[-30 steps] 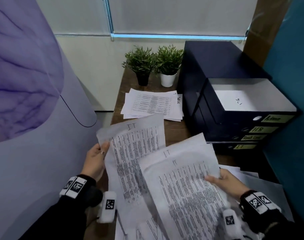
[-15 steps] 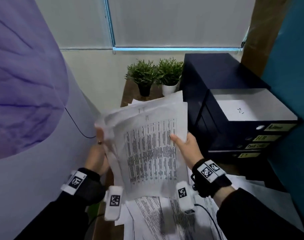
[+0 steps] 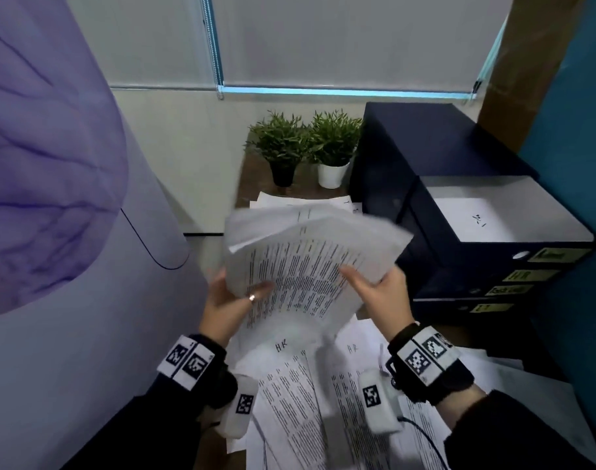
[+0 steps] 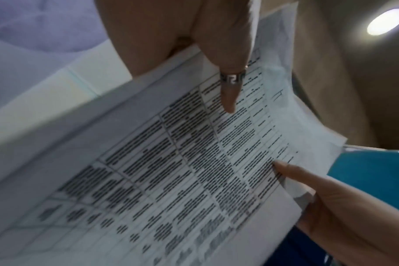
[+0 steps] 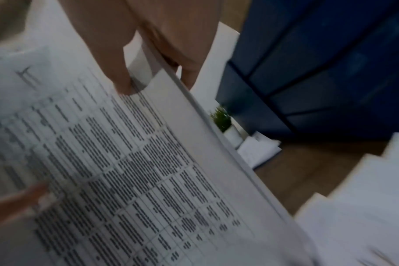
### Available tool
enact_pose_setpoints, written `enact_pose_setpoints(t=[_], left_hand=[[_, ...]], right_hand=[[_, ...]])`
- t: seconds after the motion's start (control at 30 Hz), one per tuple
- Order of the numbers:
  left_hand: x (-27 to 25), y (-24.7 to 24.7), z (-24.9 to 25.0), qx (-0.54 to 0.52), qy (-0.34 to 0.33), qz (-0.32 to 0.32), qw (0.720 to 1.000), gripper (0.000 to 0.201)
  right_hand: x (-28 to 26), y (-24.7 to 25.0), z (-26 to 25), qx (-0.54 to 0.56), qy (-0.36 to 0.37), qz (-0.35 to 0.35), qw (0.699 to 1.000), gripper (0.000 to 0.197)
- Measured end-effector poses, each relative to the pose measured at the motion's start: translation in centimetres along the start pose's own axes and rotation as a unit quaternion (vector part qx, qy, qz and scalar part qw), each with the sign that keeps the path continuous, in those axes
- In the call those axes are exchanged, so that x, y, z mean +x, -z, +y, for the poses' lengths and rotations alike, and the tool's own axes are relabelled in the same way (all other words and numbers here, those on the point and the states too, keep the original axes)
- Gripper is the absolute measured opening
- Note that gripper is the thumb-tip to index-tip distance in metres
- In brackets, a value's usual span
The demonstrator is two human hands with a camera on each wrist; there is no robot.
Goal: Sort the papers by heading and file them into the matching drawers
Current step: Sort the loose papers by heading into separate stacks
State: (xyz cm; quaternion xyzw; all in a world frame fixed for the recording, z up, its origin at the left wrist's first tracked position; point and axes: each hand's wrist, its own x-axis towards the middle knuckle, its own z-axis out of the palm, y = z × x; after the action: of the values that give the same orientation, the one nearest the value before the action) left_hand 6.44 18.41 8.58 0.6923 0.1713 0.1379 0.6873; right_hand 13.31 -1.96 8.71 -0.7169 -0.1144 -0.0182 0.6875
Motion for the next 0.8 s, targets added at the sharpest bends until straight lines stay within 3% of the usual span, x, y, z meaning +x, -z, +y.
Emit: enact_pose_setpoints(t=[0.1,0.23,0.3,0.37,0.4,0.47,0.53,0.6,0.63,0.73,0.8], left_hand=[[-0.2,-0.1,-3.1,0.058,0.085,-0.024,0.994,0.032],[0.4,0.0,-2.7,0.024,0.061,0.012,0.998,0.023],[0.9,-0.1,-1.8,0.032,0.050,-0.002,0.998,0.017],[2.2,0.1,-1.1,0.061,0.049,-0.036,0.996,0.008],[3.1,0.2,-0.8,0.063,0.050,-0.049,0.995,0.010],[5.6,0.6,-1.2,0.015,0.082,-0.054,0.995,0.030],[8.4,1.0,-2.4,-0.005,0.113,-0.014,0.993,0.039],[10.9,1.3,-5.1,0.084,0.114,0.020,0.990,0.026],[11.8,1.3,-6.6,0.162,0.112,0.004,0.980,0.022],[13.6,1.0,-10.7,0.373,0.110,-0.083,0.917,0.034],[13.8,1.0,-12.0,0.443,0.092,-0.115,0.884,0.040]], right_hand=[[-0.4,0.0,1.7,-0.008,-0.062,-0.039,0.997,0.037],[0.4,0.0,1.9,-0.024,-0.080,-0.060,0.995,0.024],[1.2,-0.1,1.1,-0.025,-0.121,-0.097,0.988,0.020],[2.6,0.5,0.4,-0.064,-0.111,-0.101,0.987,0.015],[3.4,1.0,-0.2,-0.100,-0.102,-0.092,0.986,0.009],[4.7,2.3,-1.1,-0.141,-0.095,-0.050,0.984,0.021],[5.5,3.5,-1.2,-0.101,-0.104,0.002,0.989,0.018],[5.4,4.3,-0.6,-0.060,-0.158,0.023,0.985,0.015],[4.9,4.6,0.0,-0.052,-0.197,0.016,0.979,0.015],[2.2,5.0,2.4,-0.054,-0.306,-0.025,0.950,0.026],[0.3,4.9,3.7,-0.016,-0.372,-0.019,0.928,0.031]])
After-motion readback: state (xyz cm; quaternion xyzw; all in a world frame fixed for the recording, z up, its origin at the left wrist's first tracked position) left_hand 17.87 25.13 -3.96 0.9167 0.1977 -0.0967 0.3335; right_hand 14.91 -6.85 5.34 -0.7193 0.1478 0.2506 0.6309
